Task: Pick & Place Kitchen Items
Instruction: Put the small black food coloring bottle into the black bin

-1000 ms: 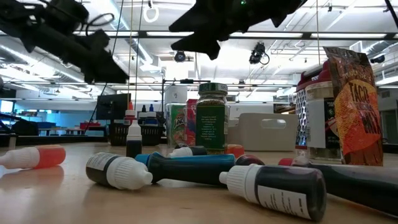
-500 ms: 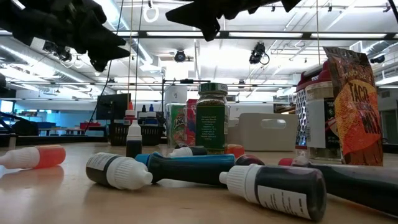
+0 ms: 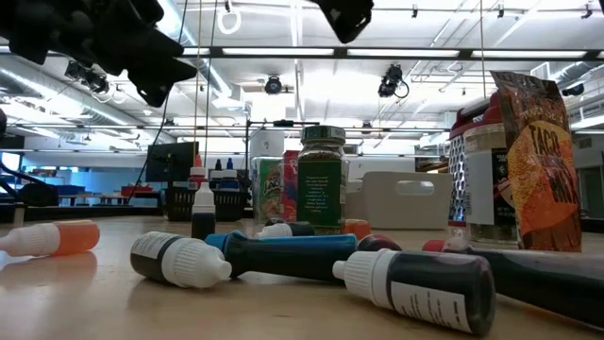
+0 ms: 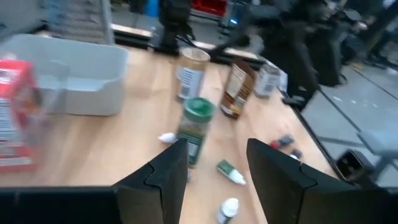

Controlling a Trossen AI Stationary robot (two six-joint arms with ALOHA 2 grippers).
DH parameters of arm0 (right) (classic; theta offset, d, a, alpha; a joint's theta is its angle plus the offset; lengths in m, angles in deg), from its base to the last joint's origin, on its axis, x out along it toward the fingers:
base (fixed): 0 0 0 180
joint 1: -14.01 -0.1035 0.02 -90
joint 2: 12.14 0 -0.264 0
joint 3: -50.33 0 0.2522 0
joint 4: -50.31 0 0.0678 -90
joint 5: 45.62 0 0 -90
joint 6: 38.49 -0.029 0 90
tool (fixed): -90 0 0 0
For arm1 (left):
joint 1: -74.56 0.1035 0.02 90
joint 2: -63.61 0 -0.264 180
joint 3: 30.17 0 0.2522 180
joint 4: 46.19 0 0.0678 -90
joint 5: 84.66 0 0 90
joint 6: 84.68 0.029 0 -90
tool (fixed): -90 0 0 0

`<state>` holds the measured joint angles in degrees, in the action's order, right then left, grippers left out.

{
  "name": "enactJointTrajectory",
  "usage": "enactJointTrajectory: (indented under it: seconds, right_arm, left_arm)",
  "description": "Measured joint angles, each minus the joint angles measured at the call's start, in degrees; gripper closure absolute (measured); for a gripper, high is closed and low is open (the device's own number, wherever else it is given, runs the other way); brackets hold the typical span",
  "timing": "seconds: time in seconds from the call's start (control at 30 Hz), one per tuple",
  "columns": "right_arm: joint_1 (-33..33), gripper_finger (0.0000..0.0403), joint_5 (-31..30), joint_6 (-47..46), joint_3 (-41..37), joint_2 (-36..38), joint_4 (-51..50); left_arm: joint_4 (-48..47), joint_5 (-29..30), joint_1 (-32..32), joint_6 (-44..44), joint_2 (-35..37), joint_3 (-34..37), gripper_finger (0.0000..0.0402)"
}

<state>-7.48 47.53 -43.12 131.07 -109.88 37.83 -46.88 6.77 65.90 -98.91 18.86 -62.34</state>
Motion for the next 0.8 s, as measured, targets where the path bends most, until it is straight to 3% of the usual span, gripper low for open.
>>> enactJointTrajectory:
  seconds: [0.2, 0.37, 0.8]
  right_arm:
    - [-0.7, 0.0197, -7.24, -4.8, 0.0, 0.0, -4.45]
    - [-0.62, 0.0197, -7.34, -6.94, 0.0, -0.02, -5.62]
    - [-0.62, 0.0197, -7.25, -6.72, 0.0, -0.02, -5.6]
  left_arm:
    - [10.84, 0.93, -6.62, 4.25, -9.51, 0.0, 0.0229]
    - [18.48, 0.97, -8.63, 6.36, -17.28, -0.02, 0.0229]
    - [32.38, 1.61, -9.88, 0.02, -34.31, -0.02, 0.0229]
